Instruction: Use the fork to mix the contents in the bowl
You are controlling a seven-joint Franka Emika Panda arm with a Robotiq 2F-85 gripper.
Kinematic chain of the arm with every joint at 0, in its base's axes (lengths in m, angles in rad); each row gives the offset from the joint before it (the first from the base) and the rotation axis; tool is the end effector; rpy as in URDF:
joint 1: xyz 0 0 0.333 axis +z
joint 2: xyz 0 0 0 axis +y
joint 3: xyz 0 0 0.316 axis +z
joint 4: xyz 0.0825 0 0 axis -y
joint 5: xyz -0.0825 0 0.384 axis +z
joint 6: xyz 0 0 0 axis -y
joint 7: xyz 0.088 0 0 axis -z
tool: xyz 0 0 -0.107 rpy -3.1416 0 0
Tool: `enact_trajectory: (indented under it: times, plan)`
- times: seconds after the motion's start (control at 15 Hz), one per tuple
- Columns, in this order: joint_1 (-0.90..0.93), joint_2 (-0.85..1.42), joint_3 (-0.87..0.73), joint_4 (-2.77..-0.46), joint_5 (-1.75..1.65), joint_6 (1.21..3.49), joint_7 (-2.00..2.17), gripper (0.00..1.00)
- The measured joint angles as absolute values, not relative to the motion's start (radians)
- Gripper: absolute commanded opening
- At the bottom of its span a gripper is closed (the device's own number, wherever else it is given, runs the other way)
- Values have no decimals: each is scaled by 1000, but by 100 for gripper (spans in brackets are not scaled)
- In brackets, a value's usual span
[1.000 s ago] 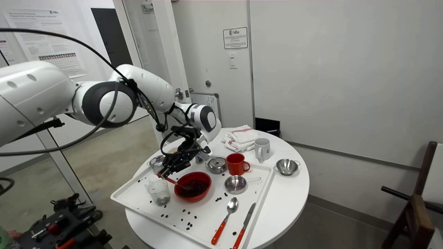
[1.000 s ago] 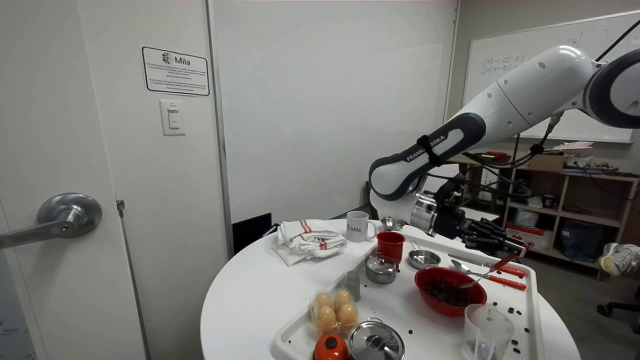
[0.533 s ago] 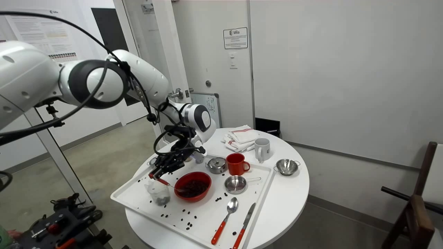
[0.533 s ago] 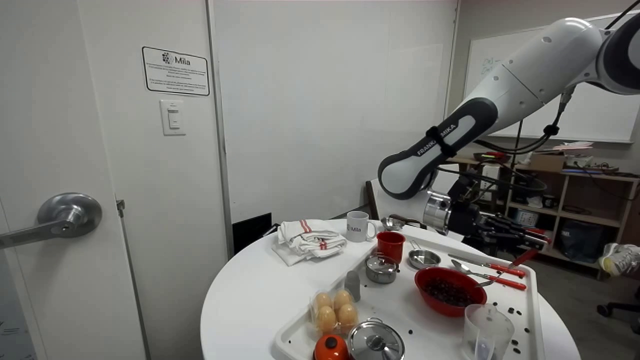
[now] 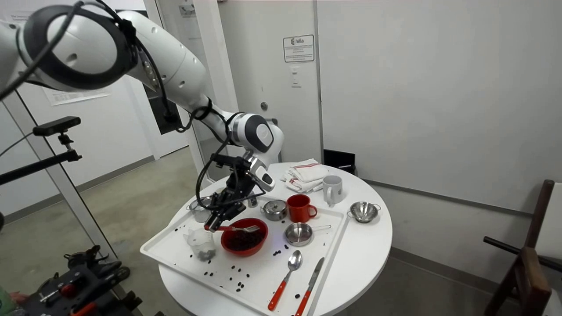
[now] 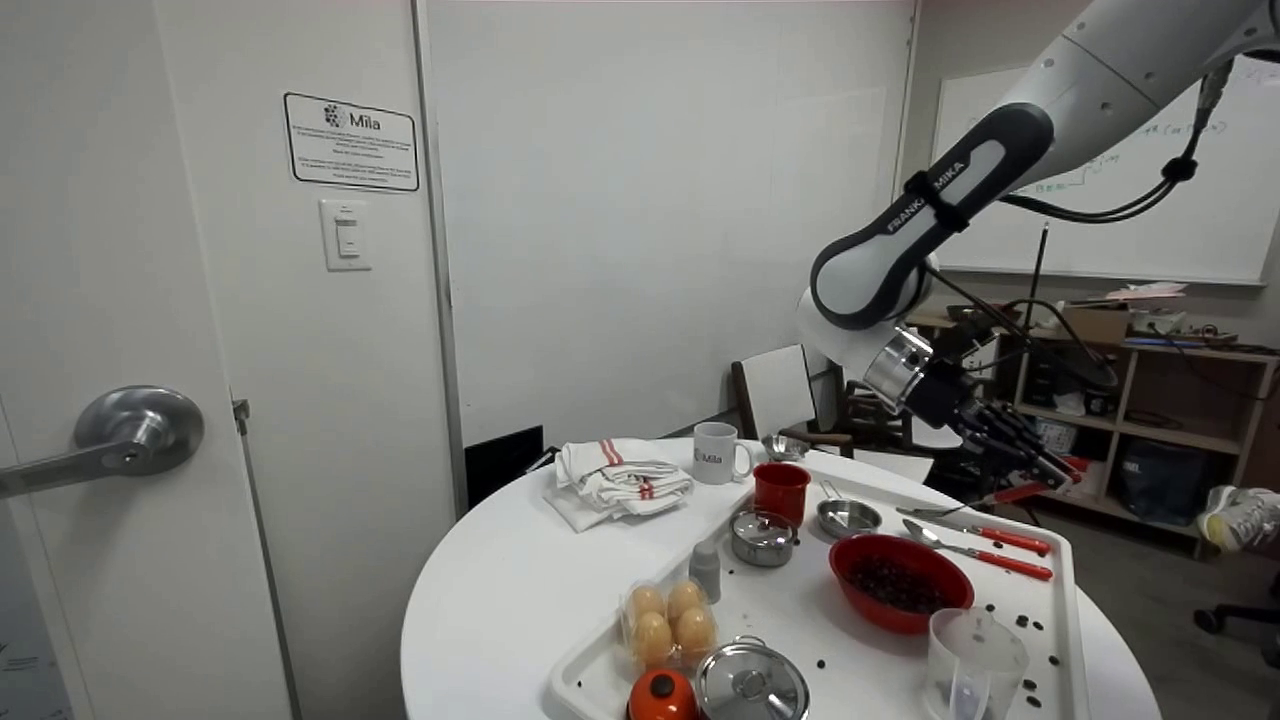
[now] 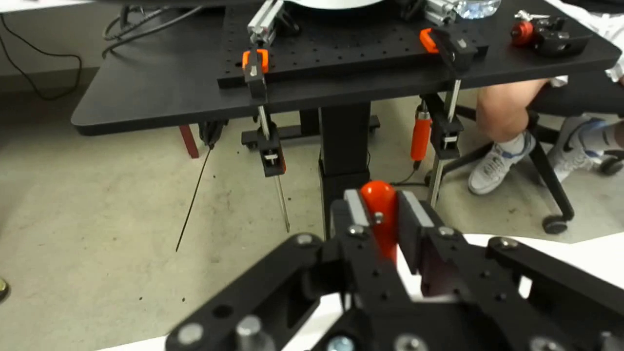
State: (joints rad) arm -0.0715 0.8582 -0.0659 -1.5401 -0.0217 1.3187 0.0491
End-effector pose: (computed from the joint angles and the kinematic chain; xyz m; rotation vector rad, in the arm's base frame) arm 0.5559 -0.0773 0.1232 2.6572 -0.2484 -1.6001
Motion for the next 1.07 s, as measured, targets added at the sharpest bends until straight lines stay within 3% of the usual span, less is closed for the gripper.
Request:
enact_trajectory:
  times: [0.67,1.07]
  plan:
    - [-158,644,-128,-2024,-19,1776,25,8]
    - [-147,635,-115,-2112,-32,1890,3,8]
